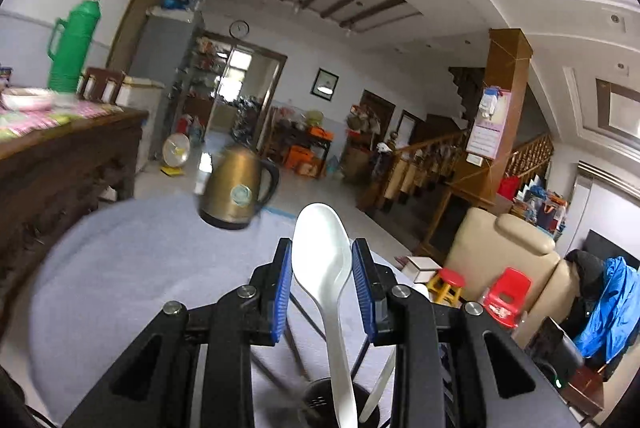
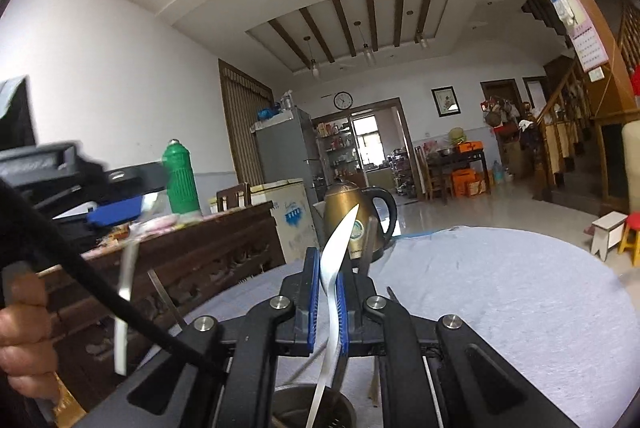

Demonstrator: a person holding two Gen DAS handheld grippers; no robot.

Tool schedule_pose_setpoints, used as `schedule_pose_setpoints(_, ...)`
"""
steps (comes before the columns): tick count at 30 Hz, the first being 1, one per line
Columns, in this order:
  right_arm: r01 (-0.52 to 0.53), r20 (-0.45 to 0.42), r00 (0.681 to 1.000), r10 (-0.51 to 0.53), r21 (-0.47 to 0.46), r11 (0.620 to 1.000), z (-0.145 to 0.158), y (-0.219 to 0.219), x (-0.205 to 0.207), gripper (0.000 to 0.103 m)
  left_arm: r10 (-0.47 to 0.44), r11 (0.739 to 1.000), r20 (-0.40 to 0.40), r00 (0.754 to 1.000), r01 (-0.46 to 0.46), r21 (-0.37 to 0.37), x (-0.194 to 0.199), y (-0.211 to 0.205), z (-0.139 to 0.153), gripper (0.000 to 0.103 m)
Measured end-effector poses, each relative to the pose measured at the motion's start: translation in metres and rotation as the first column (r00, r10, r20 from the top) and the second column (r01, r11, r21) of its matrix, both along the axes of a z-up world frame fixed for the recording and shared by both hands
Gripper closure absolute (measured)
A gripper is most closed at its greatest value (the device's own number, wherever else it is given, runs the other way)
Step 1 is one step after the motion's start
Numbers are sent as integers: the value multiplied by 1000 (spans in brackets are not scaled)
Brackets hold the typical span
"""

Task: Organize utensils
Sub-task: 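Carry both spoons over the grey cup and open both grippers to drop them in, then withdraw both open grippers up and away from the cup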

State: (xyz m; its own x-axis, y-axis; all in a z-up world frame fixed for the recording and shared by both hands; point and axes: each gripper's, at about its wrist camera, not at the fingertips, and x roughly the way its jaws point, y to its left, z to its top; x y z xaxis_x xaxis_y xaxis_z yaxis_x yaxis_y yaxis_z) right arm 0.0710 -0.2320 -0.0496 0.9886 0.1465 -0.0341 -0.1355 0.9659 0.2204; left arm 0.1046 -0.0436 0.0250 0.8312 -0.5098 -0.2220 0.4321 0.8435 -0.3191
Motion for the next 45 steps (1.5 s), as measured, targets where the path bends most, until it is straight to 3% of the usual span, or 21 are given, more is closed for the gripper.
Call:
schedule_pose_setpoints(8,-23,-32,999,23,5,1000,-15,-8,-5,94,5,999,-63,998,-3,34,26,-30,-32,72)
schedule_pose_setpoints(16,-54,-61,996,57,47,997,-21,-21,-20,94,22,996,-61,998,-16,86,15,-43,-49,72)
schedule_pose_setpoints(21,-75,-75,994,80,67,995,-19,-27,-26,93,10,988,-25,1000,-6,155,6,-50,-57,72)
schedule_pose_setpoints(28,-121,-116,985,131,91,989,-18,-30,-29,93,-3,987,-22,1000,7,164,0,-42,-60,72)
schedule_pose_setpoints(35,-97,-118,987,112,127,987,-10,-45,-38,93,4,986,9,1000,-5,165,-19,-26,-42,60)
schedule_pose_setpoints(37,-84,-133,986,102,136,987,-8,-50,-41,93,13,986,28,1000,-17,168,-28,-17,-35,50)
schedule_pose_setpoints(38,-79,-144,985,99,140,987,-7,-53,-42,88,24,986,39,999,-30,167,-36,-10,-31,45)
schedule_pose_setpoints(40,-71,-174,980,97,152,986,-5,-60,-46,69,41,985,48,998,-48,164,-46,1,-26,39)
schedule_pose_setpoints(41,-65,-192,977,97,169,984,-4,-65,-47,49,57,984,35,998,-62,168,-53,7,-24,30)
schedule_pose_setpoints(42,-61,-199,975,97,184,981,-3,-68,-49,37,69,983,25,997,-73,168,-58,13,-22,26)
schedule_pose_setpoints(45,-49,-180,980,87,205,977,1,-77,-63,37,132,967,16,991,-132,219,-71,22,-22,22)
